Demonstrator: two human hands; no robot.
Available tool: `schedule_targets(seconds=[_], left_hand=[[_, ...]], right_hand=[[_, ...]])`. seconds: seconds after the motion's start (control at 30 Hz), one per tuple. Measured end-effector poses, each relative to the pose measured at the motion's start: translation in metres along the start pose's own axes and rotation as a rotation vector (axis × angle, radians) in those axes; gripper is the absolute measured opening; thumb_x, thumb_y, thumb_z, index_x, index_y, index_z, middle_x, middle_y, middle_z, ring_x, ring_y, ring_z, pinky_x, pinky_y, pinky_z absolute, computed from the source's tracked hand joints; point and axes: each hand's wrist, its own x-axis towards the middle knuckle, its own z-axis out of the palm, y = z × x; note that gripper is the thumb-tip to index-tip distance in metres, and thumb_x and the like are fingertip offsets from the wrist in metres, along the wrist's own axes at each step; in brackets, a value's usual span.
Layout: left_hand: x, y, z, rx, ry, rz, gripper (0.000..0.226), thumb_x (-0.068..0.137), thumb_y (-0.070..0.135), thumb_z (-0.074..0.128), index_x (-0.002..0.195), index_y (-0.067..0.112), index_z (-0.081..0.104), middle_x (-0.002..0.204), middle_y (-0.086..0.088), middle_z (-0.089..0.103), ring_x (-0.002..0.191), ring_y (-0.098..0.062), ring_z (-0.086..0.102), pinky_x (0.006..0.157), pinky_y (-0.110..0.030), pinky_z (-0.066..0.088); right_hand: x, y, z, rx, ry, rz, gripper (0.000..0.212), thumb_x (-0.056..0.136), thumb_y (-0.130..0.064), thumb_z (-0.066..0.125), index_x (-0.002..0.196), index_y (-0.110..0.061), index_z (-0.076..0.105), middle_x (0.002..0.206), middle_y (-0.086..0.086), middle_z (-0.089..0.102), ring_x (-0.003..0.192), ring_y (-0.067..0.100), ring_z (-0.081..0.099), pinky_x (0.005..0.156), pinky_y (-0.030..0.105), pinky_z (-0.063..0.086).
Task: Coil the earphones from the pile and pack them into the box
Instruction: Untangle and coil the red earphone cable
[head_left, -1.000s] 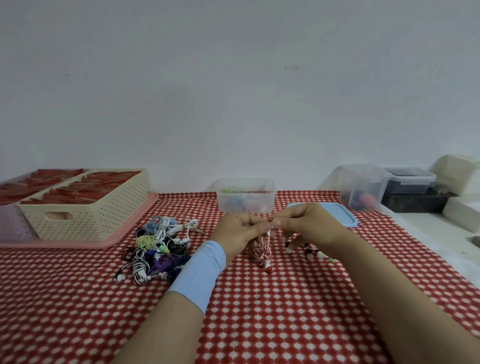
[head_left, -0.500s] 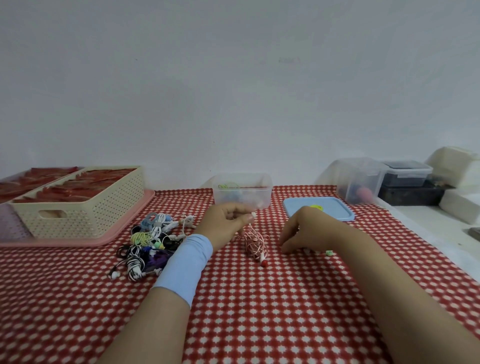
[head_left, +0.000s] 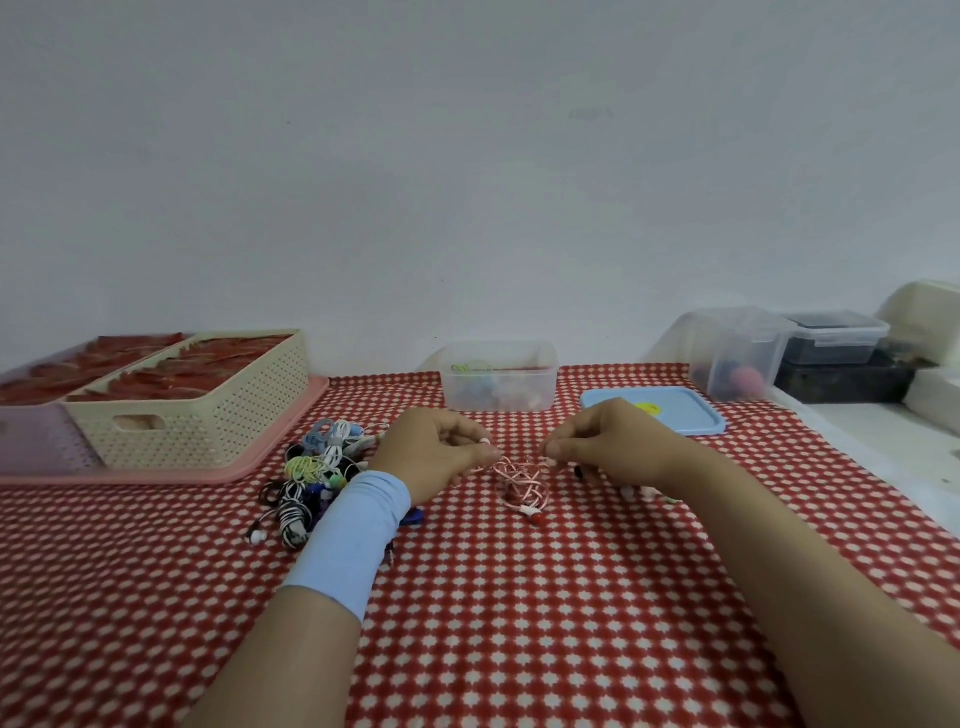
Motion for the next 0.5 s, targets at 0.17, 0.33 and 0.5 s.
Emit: schedule_targets(seconds=[0.17,0.33,0.5], left_hand=[[-0.008,0.004,-0.004,0.337,-0.163,-0.006,0.022,0.074,0.035,0.084,0.094,0.031,0.077,0.087,0.018,0.070,0.083,0.001,0.063,0.081,-0.019,0.051],[-0.017,0.017,-0.012,0.485,-0.173,0.041,0.034,0.084,0.040,0.073,0.118,0.039,0.068,0.117,0.018,0.064,0.110,-0.006,0.055,0.100,-0.032,0.046],[-0.026,0.038,-0.005,0.479,-0.270,0.226,0.014,0.084,0.032,0.074,0.097,0.038,0.076,0.095,0.021,0.063,0.088,-0.001,0.055,0.086,-0.026,0.049]], right_hand=[[0.001,0.001,0.004,0.032,-0.034,-0.020,0.006,0.088,-0.021,0.077,0.088,-0.025,0.081,0.076,-0.022,0.074,0.079,0.010,0.070,0.060,0.008,0.050],[0.003,0.003,0.005,-0.006,-0.010,-0.017,0.008,0.091,-0.026,0.073,0.087,-0.028,0.080,0.080,-0.010,0.076,0.073,0.015,0.067,0.059,0.009,0.049],[0.003,0.003,0.006,-0.186,-0.073,-0.020,0.008,0.091,-0.025,0.073,0.094,-0.029,0.079,0.090,-0.014,0.074,0.077,-0.003,0.064,0.062,0.004,0.043]])
